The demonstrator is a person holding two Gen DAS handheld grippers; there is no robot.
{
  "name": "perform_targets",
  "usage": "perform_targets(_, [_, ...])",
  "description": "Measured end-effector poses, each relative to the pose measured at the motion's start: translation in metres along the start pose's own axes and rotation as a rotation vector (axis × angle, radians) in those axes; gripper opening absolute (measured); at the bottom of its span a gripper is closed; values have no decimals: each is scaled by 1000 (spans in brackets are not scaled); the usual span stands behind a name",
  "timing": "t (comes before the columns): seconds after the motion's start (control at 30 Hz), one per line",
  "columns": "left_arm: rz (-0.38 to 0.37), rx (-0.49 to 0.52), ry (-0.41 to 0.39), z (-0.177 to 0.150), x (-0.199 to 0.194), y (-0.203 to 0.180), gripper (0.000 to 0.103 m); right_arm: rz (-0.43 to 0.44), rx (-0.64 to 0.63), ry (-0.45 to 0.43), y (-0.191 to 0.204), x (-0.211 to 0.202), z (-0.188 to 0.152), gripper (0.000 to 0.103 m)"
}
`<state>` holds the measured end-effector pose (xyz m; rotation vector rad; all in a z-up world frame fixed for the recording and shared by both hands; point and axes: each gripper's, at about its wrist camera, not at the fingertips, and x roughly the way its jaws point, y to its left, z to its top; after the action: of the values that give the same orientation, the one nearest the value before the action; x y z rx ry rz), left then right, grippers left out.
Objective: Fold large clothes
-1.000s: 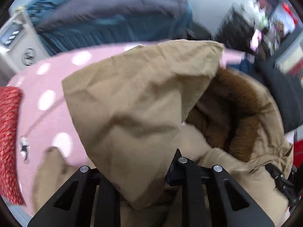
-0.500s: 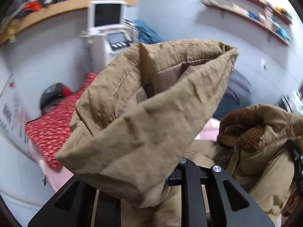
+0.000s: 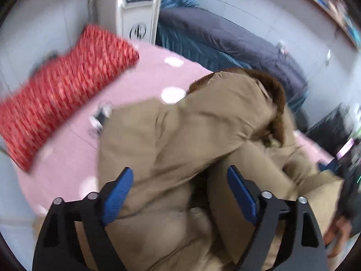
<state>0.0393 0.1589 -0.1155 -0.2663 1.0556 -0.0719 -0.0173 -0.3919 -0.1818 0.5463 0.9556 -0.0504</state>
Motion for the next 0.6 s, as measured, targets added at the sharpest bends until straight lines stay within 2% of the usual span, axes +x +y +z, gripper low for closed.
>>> perform_targets(0.07, [-6,-66,-6,2,-1,11,84,-32,41,-11,-31,-17,-15,58])
perform_targets(0.1, [5,-90,-19,-2,-6,15,86,-37,45,-24,-40,-27,-26,59])
perform_targets(0.2, [22,-125,-37,-20,-23,29,88,-28,-6,-54,-40,-48,-56,68])
perform_targets(0.27, [28,-144,-43,-33,-36,35,89,-7,-72,-85,-28,-61,-79,75])
perform_targets(0.37, [52,-154,-56,-55,-51,45,90,9,-144,-157,1,-79,-107,79])
perform_targets(0.43, [108,-131,-66,-70,-64,44,91,23,-191,-208,25,-91,-120,80])
perform_targets(0.5, [148,-107,-90,-76,-72,45,91,28,-259,-260,39,-104,-140,86])
perform_targets(0.53, [164,-98,-100,-79,-75,47,91,30,-288,-270,46,-108,-148,92])
perform_targets(0.6, [177,-97,-112,-85,-85,49,93,49,-392,-232,71,-101,-170,95])
